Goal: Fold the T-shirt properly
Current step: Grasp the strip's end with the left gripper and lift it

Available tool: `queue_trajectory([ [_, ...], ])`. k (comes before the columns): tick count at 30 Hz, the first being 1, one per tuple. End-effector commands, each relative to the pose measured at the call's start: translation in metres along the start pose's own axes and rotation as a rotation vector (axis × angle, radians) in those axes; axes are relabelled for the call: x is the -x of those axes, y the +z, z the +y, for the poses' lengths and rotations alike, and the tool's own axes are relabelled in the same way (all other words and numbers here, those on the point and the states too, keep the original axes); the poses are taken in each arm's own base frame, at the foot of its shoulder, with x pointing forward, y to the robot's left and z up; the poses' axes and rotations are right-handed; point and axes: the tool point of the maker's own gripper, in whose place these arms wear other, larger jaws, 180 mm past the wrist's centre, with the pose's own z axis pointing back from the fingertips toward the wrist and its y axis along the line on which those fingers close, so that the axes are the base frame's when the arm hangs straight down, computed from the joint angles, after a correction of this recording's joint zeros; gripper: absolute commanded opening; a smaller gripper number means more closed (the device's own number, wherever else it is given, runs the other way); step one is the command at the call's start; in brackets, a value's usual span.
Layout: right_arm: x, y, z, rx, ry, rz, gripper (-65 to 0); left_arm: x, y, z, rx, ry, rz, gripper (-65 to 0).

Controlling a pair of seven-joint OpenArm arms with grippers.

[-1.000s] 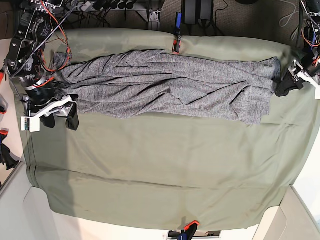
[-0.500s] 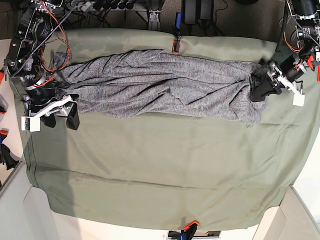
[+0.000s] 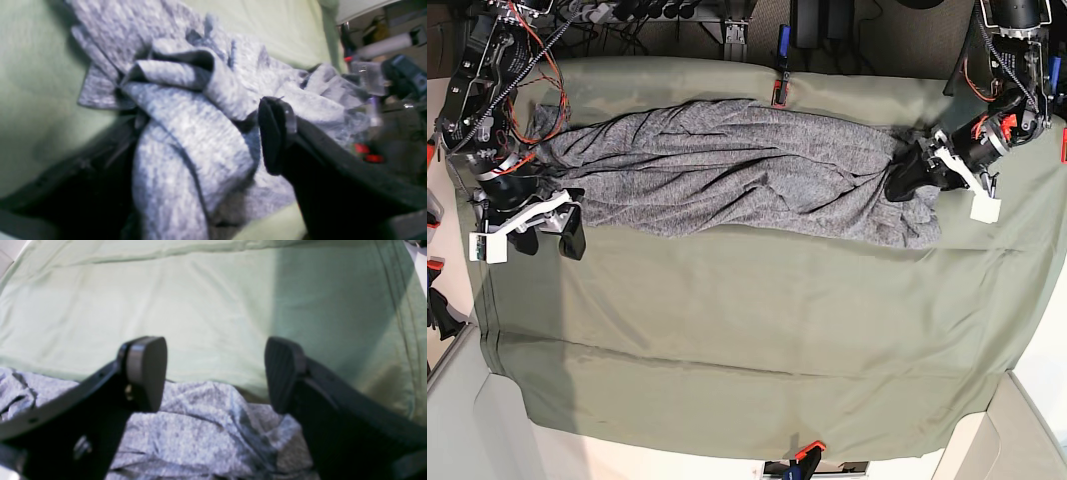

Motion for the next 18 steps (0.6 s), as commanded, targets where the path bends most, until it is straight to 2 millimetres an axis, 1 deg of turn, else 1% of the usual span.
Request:
queue_trajectory([
  [1,-0.017,0.002,0.002,-0.011,0.011,-0.056,-20.3,0.0,0.001,0.006,-0.037,-0.041,0.028,-39.5],
  [2,-0.017,0.002,0.002,-0.011,0.01,-0.056,-20.3,0.001,0.001,0.009,-0.052,-0.056,0.032,-51.1],
  [3,-0.017,0.002,0.002,-0.011,0.011,-0.056,-20.3,0.0,0.001,0.01,-0.061,-0.067,0.031,-61.3],
  [4,-0.017,0.002,0.002,-0.011,0.011,-0.056,-20.3,-0.002,0.001,0.012,-0.07,-0.077,0.024,-65.0],
  [5,-0.017,0.002,0.002,-0.011,0.011,-0.056,-20.3,-0.007,0.003,0.013,-0.081,-0.089,0.008,-65.0],
  [7,-0.017,0.002,0.002,-0.011,0.011,-0.057,-20.3,-0.026,0.012,0.016,-0.107,-0.121,-0.048,-65.0],
  [11,-0.017,0.002,0.002,-0.01,0.012,-0.055,-20.3,-0.072,0.041,0.025,-0.214,-0.24,-0.17,-65.0],
  [13,-0.017,0.002,0.002,-0.011,0.011,-0.056,-20.3,-0.089,0.053,0.03,-0.273,-0.303,-0.2,-65.0],
  [16,-0.018,0.002,0.002,-0.011,0.011,-0.06,-20.3,-0.104,0.054,0.033,-0.307,-0.384,-0.178,-65.0],
  [18,-0.018,0.002,0.002,-0.011,0.011,-0.06,-20.3,-0.117,0.054,0.036,-0.344,-0.482,-0.167,-65.0],
])
